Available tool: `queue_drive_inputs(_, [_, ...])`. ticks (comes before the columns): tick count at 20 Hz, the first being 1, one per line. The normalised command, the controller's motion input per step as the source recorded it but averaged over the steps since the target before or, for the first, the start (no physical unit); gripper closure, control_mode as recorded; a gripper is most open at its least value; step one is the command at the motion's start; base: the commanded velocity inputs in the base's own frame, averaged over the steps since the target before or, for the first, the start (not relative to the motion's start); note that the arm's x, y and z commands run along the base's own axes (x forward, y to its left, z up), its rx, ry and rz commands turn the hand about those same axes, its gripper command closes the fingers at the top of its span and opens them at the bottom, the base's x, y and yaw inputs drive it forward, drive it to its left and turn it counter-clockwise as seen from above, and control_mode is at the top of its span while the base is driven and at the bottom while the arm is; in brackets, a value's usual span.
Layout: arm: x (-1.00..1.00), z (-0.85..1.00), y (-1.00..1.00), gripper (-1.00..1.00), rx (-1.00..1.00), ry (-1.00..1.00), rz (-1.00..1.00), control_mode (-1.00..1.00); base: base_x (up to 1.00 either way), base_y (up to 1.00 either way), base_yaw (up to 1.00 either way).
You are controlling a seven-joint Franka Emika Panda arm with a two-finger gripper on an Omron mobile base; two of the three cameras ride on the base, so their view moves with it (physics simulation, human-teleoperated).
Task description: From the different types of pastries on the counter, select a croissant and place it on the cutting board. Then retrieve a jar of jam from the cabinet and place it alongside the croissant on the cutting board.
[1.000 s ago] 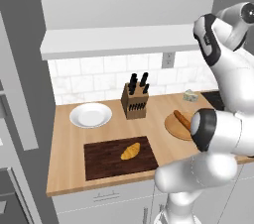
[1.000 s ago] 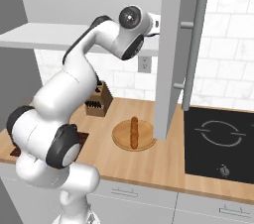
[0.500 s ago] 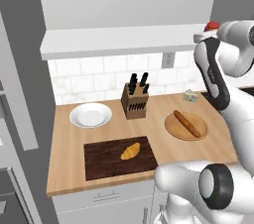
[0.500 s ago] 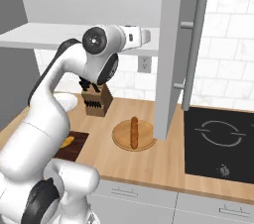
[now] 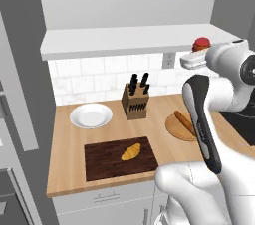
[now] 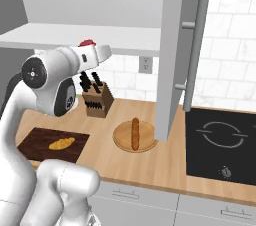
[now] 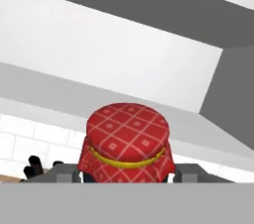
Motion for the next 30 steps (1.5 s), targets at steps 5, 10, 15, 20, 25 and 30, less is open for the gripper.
queue_drive_inputs(5, [-1.00, -0.02, 0.62, 1.00, -0.08, 0.00, 0.09, -1.00, 0.00, 0.00, 0.00])
queue_drive_inputs(10, [-1.00, -0.22, 0.71, 1.00, -0.07, 0.00, 0.05, -1.00, 0.00, 0.00, 0.00])
queue_drive_inputs(15, [-0.98, -0.47, 0.76, 1.00, -0.07, 0.00, 0.02, -1.00, 0.00, 0.00, 0.00])
queue_drive_inputs(20, [-0.42, -0.95, 0.01, 1.00, 0.00, 0.27, 0.18, -1.00, 0.00, 0.00, 0.00])
queue_drive_inputs(25, [-0.10, -0.95, -0.54, 1.00, 0.02, 0.18, 0.46, -1.00, 0.00, 0.00, 0.00])
queue_drive_inputs(30, [-0.03, -0.81, -0.37, 1.00, 0.05, 0.01, 0.54, -1.00, 0.00, 0.00, 0.00])
